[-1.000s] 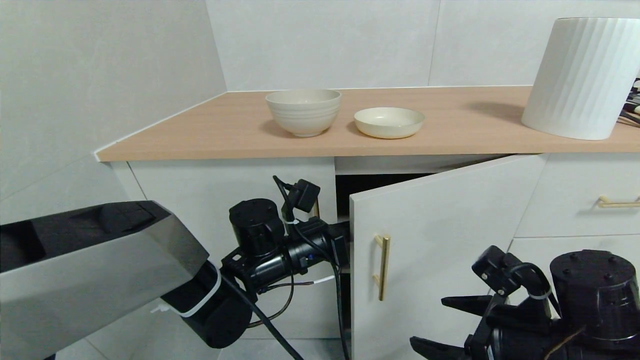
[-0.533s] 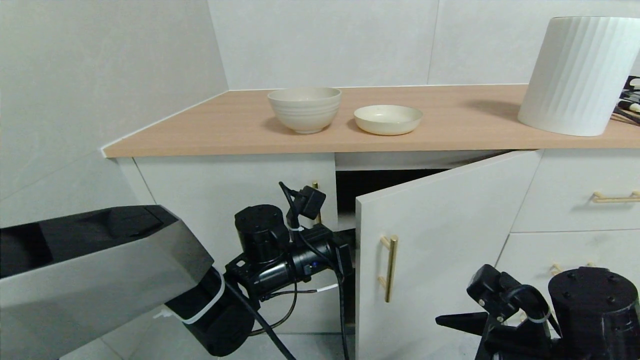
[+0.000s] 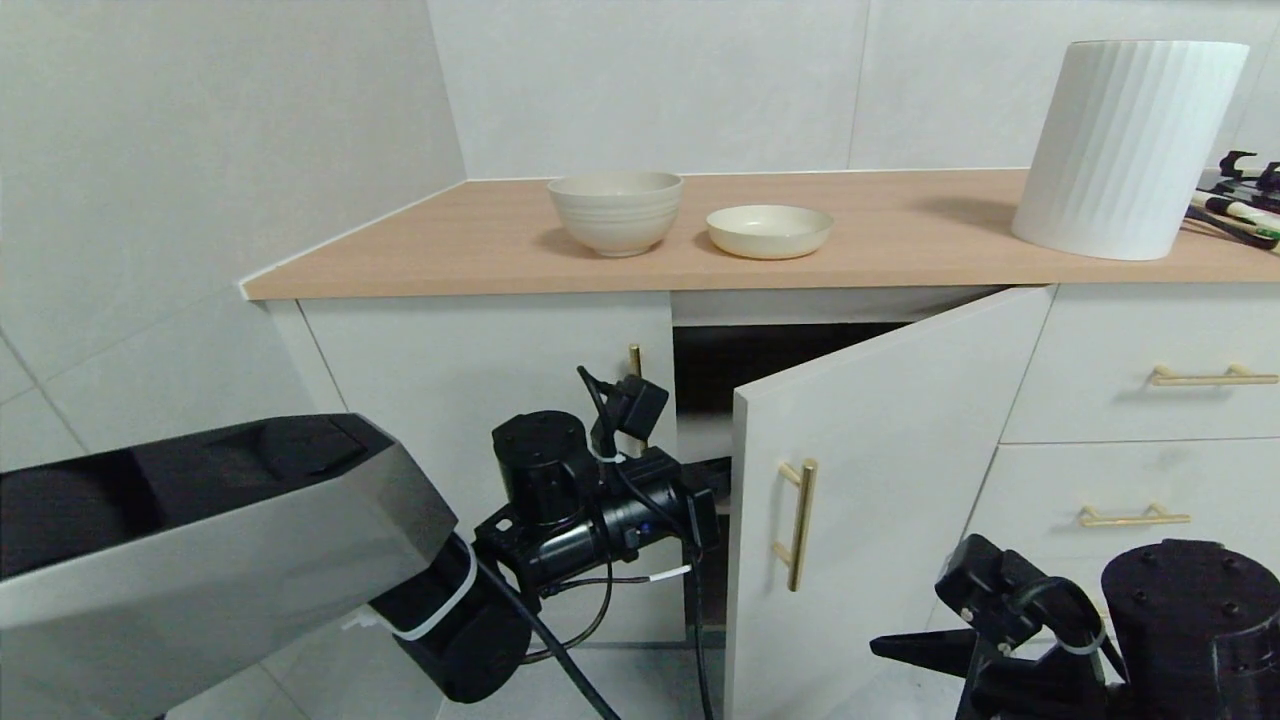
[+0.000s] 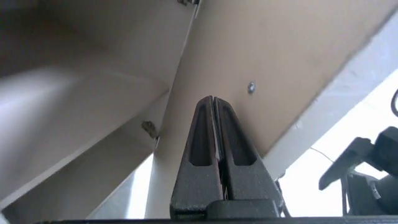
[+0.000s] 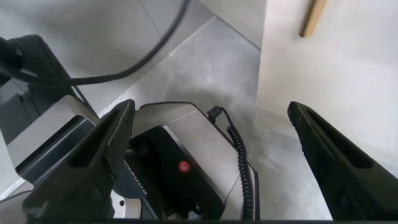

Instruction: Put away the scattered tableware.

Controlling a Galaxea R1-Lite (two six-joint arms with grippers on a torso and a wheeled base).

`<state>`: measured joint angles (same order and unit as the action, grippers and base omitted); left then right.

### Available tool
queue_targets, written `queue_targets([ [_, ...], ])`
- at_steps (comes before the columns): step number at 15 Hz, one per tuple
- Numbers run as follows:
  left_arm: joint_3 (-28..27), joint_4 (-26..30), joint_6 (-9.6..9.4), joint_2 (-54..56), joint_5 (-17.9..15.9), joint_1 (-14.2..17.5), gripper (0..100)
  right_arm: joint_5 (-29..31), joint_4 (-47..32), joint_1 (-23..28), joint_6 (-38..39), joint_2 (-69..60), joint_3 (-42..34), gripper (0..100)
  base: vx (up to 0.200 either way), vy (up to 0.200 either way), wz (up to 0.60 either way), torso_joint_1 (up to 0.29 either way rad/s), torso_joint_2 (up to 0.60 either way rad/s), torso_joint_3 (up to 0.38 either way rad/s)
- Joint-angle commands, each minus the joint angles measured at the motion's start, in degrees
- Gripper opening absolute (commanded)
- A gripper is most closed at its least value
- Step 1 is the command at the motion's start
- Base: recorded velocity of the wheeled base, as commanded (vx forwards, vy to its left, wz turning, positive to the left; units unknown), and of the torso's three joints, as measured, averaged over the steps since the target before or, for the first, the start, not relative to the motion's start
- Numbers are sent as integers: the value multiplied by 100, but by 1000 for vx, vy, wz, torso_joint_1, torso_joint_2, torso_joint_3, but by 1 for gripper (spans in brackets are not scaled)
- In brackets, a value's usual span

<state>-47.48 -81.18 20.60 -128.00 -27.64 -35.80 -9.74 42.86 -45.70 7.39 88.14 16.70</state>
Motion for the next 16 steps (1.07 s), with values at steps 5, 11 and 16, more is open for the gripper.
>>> queue_targets([
  [5,-218,14,5,-137,4,3,0,7,3,-35,0,-34,-35,100,-120,0,0,3,2,0],
  [11,-297,5,5,-260,4,-6,0,-2,3,-35,0,-77,-35,100,-33,0,0,1,0,0],
  [16,-525,-12,-4,-647,48,-296,0,-2,3,-273,0,-130,-53,100,0,0,0,0,0,0],
])
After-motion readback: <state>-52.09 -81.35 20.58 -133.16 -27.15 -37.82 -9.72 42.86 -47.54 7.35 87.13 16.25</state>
